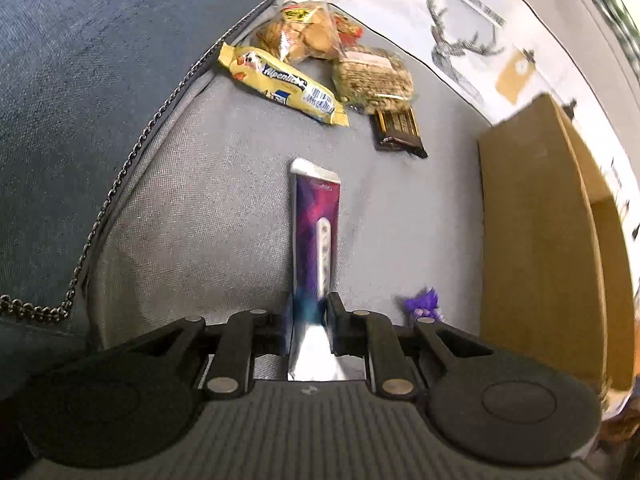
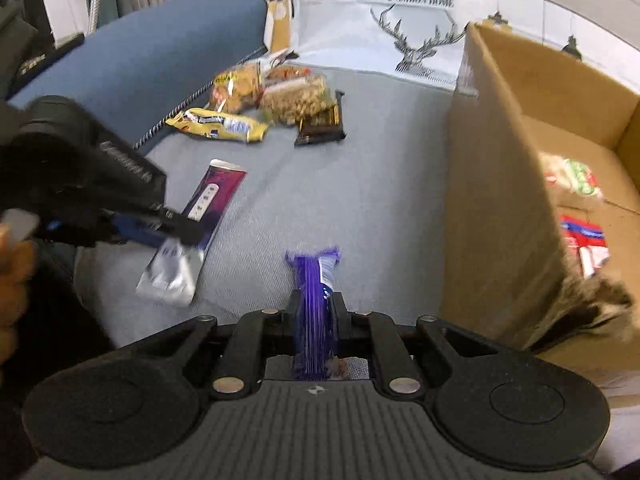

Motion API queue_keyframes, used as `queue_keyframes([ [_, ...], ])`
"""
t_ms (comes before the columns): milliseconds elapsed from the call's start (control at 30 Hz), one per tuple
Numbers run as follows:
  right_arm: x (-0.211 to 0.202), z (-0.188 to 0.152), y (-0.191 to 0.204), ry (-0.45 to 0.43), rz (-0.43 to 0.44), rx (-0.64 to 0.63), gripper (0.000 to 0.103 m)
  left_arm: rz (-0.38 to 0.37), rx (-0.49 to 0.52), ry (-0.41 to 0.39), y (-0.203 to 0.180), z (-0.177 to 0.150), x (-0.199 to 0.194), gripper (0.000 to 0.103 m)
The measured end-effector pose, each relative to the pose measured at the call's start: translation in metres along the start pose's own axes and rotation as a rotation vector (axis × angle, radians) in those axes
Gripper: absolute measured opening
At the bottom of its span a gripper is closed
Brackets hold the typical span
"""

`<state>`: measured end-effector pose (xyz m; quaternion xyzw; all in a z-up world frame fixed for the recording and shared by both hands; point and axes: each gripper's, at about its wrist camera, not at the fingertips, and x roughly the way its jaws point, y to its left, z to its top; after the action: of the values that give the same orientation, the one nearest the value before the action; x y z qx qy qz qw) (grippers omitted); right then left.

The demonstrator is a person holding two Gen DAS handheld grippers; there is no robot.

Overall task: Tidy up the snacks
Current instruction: 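Grasp the purple tube snack with the left tool while the right tool grasps the purple chocolate bar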

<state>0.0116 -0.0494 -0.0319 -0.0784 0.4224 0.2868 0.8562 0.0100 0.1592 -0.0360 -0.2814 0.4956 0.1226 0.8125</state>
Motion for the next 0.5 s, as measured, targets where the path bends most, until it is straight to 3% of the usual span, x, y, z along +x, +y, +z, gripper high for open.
queue_keyframes([
  [33, 0.003, -0.001, -0.002, 0.005, 0.007, -0.002, 0.017, 0.004, 0.013, -0.011, -0.002, 0.0, 0.0, 0.024],
  [100, 0.005, -0.002, -0.005, 0.015, 0.031, 0.003, 0.026, 0.02, 0.037, -0.034, -0.008, 0.0, 0.002, 0.043],
  [200, 0.005, -0.004, -0.011, 0.017, 0.064, 0.015, 0.032, 0.048, 0.065, -0.068, -0.02, -0.002, 0.011, 0.047],
  [500, 0.014, -0.008, -0.007, 0.043, 0.062, -0.032, 0.034, 0.245, 0.291, -0.197, -0.057, -0.027, 0.025, 0.046],
])
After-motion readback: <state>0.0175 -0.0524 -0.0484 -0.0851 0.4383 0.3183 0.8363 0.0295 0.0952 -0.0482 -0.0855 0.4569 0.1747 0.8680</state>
